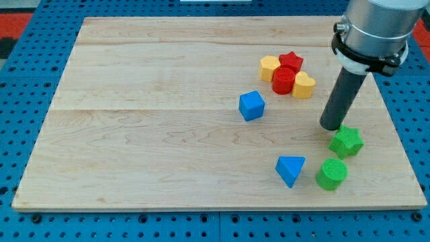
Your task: Move the green star into the blue star
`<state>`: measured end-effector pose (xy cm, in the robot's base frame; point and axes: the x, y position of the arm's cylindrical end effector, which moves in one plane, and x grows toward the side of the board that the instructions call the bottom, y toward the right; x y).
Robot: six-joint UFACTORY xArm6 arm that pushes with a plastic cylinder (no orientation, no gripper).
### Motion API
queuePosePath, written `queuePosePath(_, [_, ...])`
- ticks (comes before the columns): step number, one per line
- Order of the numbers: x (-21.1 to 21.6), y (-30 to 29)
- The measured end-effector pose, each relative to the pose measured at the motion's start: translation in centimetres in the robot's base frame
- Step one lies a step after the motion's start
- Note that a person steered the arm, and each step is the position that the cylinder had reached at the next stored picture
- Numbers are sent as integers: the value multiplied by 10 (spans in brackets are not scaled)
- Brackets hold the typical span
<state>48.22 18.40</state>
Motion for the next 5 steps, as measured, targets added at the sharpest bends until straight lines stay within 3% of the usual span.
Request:
queuePosePath(4, [12,100])
queuePosePath(5, [32,70])
